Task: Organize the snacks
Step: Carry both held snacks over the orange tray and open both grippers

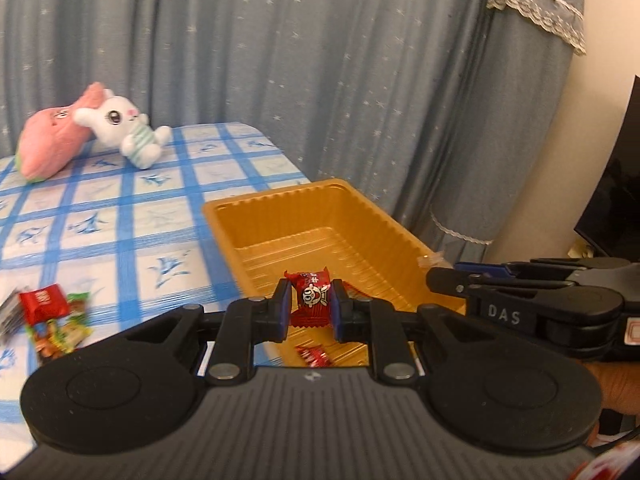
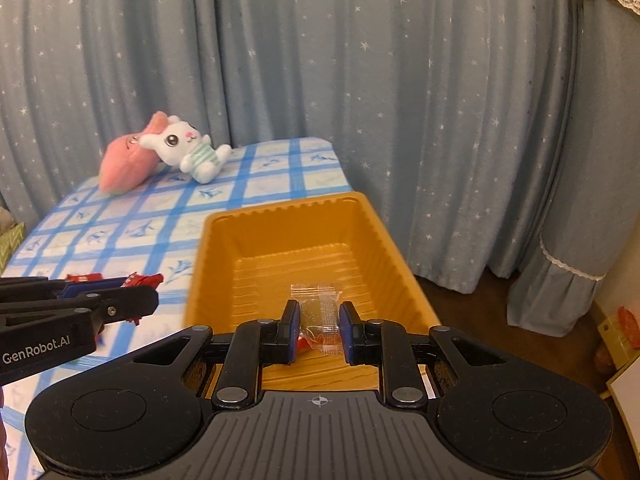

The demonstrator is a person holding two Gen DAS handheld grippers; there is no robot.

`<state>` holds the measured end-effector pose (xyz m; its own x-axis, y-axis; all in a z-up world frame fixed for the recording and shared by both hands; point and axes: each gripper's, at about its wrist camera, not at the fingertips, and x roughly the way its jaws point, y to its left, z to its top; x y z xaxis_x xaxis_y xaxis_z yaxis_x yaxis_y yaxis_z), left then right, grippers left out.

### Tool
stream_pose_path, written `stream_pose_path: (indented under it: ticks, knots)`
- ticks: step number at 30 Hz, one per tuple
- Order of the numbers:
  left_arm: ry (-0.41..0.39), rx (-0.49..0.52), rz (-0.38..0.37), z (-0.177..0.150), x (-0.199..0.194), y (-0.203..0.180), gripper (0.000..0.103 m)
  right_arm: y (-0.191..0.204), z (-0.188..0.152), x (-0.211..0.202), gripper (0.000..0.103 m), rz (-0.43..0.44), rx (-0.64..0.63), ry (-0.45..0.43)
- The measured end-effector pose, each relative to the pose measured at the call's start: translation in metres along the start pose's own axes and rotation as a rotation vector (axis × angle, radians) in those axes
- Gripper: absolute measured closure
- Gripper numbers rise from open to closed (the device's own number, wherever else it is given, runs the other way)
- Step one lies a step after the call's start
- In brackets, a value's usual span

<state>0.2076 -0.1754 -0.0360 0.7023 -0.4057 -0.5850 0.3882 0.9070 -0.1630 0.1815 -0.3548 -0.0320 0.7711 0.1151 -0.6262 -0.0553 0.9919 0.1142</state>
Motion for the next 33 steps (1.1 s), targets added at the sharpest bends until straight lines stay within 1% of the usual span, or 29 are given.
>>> stream_pose_path:
  ticks: [9,14,23,30,32,33]
  knots:
    - [0.041,0.022,-0.016,0.002,0.036,-0.009,0.085,-0.026,0.0,0.017,0.082,-0.019,0.023,0.024]
    - [0.061,0.015,-0.019,-0.001,0.048,-0.005,0.081,-0.034,-0.002,0.022,0.082,-0.019,0.041,0.035]
    - [0.067,-0.009,0.05,-0.009,0.039,0.017,0.081,-0.036,-0.003,0.023,0.082,0.014,0.063,0.042]
    - [0.062,-0.016,0.06,-0.013,0.03,0.022,0.081,-0.028,0.001,0.027,0.082,0.039,0.067,0.039]
    - [0.057,-0.021,0.062,-0.014,0.028,0.022,0.079,-0.028,0.003,0.029,0.081,0.056,0.077,0.035]
    - [0.051,-0.026,0.064,-0.015,0.026,0.023,0.076,-0.028,0.004,0.03,0.081,0.076,0.09,0.032]
